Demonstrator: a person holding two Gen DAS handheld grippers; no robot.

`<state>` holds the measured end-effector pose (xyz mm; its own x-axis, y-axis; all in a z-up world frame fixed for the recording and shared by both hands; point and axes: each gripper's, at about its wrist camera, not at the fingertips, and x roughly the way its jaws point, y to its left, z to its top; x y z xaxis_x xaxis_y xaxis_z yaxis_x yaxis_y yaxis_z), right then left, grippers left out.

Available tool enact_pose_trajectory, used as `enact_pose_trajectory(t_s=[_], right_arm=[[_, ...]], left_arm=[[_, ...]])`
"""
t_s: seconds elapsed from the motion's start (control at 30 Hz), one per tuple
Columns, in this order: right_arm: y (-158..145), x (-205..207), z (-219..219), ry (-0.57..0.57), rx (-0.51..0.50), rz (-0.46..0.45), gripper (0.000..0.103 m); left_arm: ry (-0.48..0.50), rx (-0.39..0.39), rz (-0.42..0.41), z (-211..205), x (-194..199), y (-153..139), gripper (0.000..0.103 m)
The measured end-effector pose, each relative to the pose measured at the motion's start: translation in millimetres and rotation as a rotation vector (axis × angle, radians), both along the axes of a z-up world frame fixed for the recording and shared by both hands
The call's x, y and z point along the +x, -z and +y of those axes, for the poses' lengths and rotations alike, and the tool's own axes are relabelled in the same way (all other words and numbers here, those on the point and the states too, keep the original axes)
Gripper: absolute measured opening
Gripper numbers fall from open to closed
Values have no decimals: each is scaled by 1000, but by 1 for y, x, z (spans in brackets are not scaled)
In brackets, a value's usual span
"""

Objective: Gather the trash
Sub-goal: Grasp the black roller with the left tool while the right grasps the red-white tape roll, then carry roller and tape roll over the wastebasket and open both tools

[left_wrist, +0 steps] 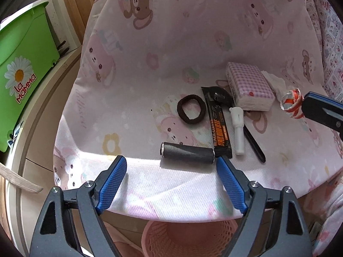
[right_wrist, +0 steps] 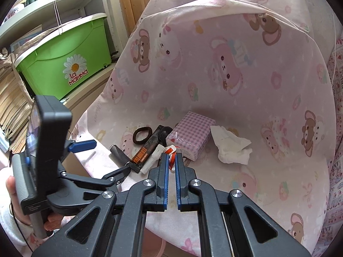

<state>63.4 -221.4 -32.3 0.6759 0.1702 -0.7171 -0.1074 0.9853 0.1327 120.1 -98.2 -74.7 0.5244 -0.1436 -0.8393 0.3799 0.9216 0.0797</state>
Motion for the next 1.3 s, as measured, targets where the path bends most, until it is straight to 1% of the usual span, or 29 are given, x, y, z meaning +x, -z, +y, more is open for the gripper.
enact_pose_trajectory(t_s=[0.1,0.17,0.23,0.3,0.37,0.43,0.57,0.8,1.03,1.13,1.3], right_arm=[[0,0,-1,-2,-4,-3,6],[0,1,-2,-2,-1,1,6],[0,0,-4,1,2,3,6],[0,0,-5,6,-2,1,6],[0,-1,-7,10,0,1,6],[-1,-2,-8,10,2,1,6],[0,-4,-8,8,-1,1,6],[1,-7,-4,-1,-4,4,6],[1,-8,5,-18,6,5,6],[-3,-11,8,-29,-1,-8,6],[-10,-23,11,-58,40,-16,6]], left_arm=[[3,-14,-6,1,4,-1,78],[27,-21,-6,-2,8,-2,78],[53,-30,-7,-5,12,-2,74],[51,-38,0,-5,13,-3,59],[32,-57,23,-4,18,-3,48],[19,-76,30,0,18,-5,48],[13,-80,-15,4,11,-16,48],[-30,-118,-45,22,-2,-34,48],[-82,-148,-46,36,-12,-44,48],[-71,-172,-46,39,-17,-50,48],[-56,-198,-78,46,-34,-69,48]])
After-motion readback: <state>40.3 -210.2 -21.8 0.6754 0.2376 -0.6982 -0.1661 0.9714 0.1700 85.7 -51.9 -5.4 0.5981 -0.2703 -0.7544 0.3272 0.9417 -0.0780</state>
